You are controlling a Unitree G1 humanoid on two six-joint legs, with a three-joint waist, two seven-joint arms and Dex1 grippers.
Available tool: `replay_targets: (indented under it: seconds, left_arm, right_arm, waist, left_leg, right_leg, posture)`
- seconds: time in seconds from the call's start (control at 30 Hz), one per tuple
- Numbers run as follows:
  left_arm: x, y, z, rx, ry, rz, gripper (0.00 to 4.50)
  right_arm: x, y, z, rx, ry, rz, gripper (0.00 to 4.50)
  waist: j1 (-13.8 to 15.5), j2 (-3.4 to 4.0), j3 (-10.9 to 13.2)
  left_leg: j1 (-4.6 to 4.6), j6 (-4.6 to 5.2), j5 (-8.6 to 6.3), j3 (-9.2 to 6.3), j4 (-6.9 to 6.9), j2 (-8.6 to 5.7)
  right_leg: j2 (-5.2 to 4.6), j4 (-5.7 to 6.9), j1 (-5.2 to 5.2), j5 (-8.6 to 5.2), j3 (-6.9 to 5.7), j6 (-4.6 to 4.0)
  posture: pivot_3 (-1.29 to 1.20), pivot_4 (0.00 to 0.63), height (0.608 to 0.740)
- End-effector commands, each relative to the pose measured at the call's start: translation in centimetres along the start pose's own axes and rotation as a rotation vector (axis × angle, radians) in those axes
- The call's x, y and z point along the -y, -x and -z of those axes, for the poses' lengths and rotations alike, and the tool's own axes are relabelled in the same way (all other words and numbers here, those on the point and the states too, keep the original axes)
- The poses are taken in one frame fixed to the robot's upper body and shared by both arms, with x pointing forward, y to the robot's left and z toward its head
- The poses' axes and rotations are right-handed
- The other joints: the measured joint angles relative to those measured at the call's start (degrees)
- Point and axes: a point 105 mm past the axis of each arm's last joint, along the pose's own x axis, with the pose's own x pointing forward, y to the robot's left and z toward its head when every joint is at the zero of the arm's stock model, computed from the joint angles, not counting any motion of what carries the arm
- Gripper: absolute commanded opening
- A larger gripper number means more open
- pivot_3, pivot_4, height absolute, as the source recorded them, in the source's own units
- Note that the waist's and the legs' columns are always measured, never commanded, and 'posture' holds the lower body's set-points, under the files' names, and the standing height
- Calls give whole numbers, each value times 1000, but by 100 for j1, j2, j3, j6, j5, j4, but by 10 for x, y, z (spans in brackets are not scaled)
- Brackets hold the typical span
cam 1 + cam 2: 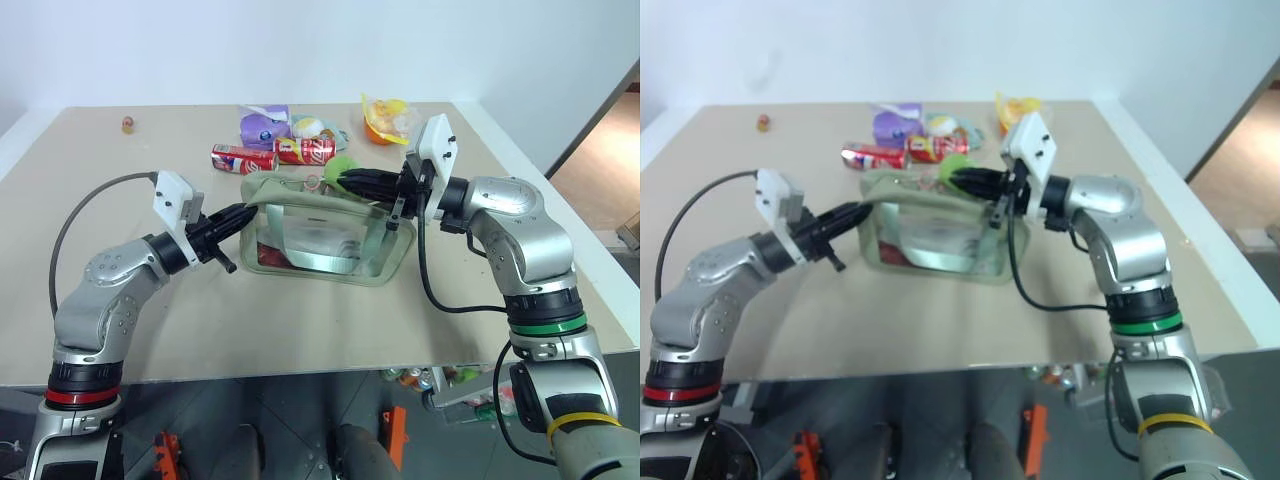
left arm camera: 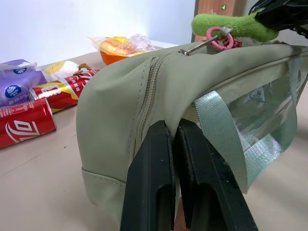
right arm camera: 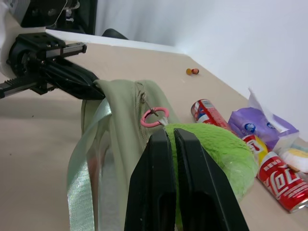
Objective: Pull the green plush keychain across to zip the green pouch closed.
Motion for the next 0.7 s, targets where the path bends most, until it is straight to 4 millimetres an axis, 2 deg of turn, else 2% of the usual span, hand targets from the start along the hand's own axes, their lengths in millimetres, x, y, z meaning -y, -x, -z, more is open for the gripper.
replay_targets:
  seconds: [0.03, 0.23, 0.37, 0.5, 0.63, 0.7]
  left_arm:
    - [1, 0, -7, 22, -12, -10, 0]
    - [-4, -1, -5, 25, -17, -57, 0]
    - [-5, -4, -8, 43, -27, -77, 0]
    - [-4, -3, -13, 72, -44, -103, 0]
    - [-4, 0, -15, 105, -58, -167, 0]
    - [-3, 2, -13, 113, -63, -196, 0]
  right_arm:
    - [15, 20, -30, 55, 85, 80, 67]
    - [24, 36, -39, 31, 136, 136, 67]
    - [39, 57, -36, -18, 152, 224, 67]
    - [56, 88, -18, -99, 134, 358, 67]
    - [78, 128, 11, -222, 108, 579, 67]
    - [82, 142, 24, -263, 95, 660, 67]
  waist:
    - [11, 0, 0]
    - [16, 0, 0]
    - [19, 0, 0]
    - [31, 0, 0]
    - [35, 0, 0]
    - [38, 0, 0]
  left_leg:
    - [0, 0, 0, 0, 0, 0]
    - [0, 0, 0, 0, 0, 0]
    - [-1, 0, 0, 0, 0, -1]
    - [-4, 0, 0, 1, -2, 0]
    - [-10, 0, 0, 5, -3, -1]
    - [-12, 0, 0, 8, -4, -1]
  right_leg:
    - [0, -1, 0, 0, 0, 0]
    - [0, -2, 0, 0, 0, 0]
    - [-1, -4, 0, 0, 1, 0]
    - [-1, -17, 3, 2, 0, 3]
    - [-4, -33, 2, 11, 4, 10]
    - [-4, -39, 1, 14, 7, 11]
  posture:
    - [0, 150, 740]
    - [0, 150, 740]
    - [0, 150, 740]
    - [0, 150, 740]
    - [0, 150, 740]
    - [0, 150, 740]
